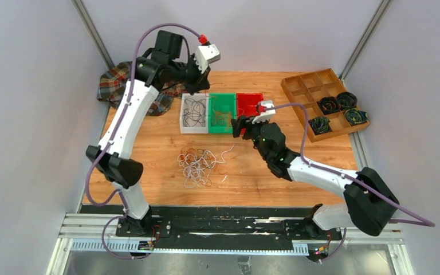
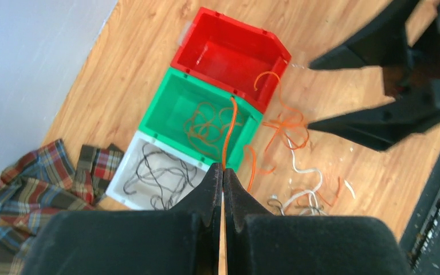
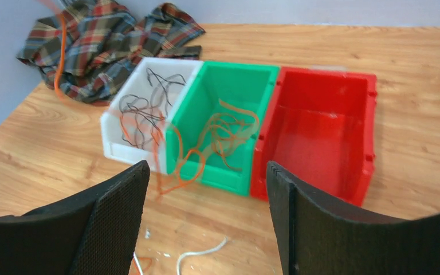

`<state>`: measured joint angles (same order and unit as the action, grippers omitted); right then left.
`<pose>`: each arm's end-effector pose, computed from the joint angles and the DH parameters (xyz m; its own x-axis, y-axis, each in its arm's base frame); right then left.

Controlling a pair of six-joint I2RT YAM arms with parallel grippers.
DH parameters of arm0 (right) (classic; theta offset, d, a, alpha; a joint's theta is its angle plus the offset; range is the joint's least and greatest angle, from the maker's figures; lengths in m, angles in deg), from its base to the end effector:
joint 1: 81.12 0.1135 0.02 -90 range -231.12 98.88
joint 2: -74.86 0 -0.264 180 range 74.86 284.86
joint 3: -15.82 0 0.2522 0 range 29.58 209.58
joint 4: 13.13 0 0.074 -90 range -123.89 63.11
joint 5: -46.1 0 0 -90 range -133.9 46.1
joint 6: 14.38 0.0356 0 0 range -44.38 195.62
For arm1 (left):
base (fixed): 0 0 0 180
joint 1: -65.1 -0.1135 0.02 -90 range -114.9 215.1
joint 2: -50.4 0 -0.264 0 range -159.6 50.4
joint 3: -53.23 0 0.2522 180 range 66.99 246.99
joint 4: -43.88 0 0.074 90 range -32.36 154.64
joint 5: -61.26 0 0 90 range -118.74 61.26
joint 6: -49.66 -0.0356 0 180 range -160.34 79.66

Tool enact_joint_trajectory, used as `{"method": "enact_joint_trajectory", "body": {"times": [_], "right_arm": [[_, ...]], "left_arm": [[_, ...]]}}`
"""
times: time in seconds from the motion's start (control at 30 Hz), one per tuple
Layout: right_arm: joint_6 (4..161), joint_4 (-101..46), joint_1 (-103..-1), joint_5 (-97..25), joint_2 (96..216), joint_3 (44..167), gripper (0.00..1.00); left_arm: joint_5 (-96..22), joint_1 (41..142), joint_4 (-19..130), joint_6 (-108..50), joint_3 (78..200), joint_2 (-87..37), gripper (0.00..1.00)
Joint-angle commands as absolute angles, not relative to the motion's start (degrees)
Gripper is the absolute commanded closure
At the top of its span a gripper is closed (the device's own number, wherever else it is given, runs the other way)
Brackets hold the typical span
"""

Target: Untangle the cables

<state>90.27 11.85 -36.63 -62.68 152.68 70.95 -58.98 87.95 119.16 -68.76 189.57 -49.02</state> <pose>0.2253 0.2053 0.2786 -0.0822 0.2549 -0.9635 -0.4271 0.8645 0.2652 0.3128 -0.1513 0.4604 -0.1701 0.5179 -0.8384 0.8873 0.4506 0.0983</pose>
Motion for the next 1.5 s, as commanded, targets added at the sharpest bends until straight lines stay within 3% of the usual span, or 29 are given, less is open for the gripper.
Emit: {"method": "enact_joint_trajectory", "body": {"times": [0.0,0.3,0.77,1.07,1.47], "right_arm": [[92.53,11.08,-38.39,-67.95,148.45,65.39,0.26],[91.56,11.08,-39.98,-70.6,144.05,61.43,0.27],[94.74,11.09,-41.87,-71.22,143.59,56.49,0.32],[95.5,11.24,-42.11,-71.23,144.06,54.46,0.34],[95.87,10.94,-42.11,-70.43,144.95,54.54,0.35]], "left_arm": [[-58.92,88.99,114.08,-66.31,196.82,-55.43,1.0],[-55.67,90.66,111.08,-65.05,208.54,-68.95,1.0],[-50.73,91.07,104.41,-66.56,202.86,-73.79,1.0],[-50.89,91.1,95.99,-64.39,196.44,-65.53,1.0],[-49.29,91.08,95.65,-63.67,192.26,-61.92,1.0]]}}
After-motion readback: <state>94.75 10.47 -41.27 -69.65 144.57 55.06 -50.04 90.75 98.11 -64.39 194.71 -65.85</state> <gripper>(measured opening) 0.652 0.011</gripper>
